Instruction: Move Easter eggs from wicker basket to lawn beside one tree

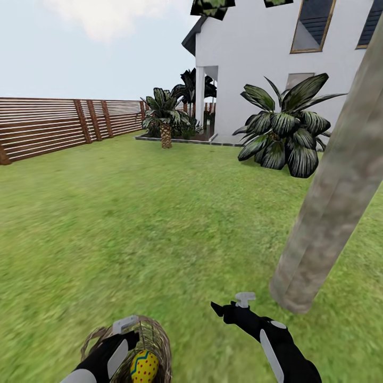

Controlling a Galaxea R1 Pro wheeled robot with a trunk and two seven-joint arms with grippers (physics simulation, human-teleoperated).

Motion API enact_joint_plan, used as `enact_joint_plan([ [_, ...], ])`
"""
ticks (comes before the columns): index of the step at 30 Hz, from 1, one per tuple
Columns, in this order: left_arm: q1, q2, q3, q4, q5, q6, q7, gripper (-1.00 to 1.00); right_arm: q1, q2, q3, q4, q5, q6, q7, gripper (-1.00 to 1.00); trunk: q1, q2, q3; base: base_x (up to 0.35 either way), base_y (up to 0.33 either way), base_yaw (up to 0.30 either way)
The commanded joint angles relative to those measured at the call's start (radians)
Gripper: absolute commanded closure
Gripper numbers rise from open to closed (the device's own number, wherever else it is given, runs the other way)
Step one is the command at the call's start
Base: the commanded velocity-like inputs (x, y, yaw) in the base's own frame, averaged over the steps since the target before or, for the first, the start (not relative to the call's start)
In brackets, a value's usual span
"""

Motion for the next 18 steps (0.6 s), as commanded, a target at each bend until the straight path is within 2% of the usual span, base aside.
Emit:
enact_joint_plan([
  [1,0.0,-0.001,0.006,-0.002,0.003,0.005,0.002,-1.0,-0.001,0.001,-0.004,-0.001,-0.007,0.009,0.004,-1.0,0.004,-0.008,-0.004,0.0,0.0,0.0],
  [12,0.0,-0.001,0.006,0.0,0.003,0.005,0.0,-1.0,-0.001,0.001,-0.004,-0.001,-0.007,0.009,0.008,-1.0,0.046,-0.085,-0.039,0.0,0.0,0.0],
  [18,0.0,-0.001,0.006,-0.001,0.003,0.027,0.001,-1.0,-0.001,-0.001,-0.009,-0.004,-0.011,0.01,0.01,-1.0,0.069,-0.127,-0.057,0.0,0.0,0.0],
])
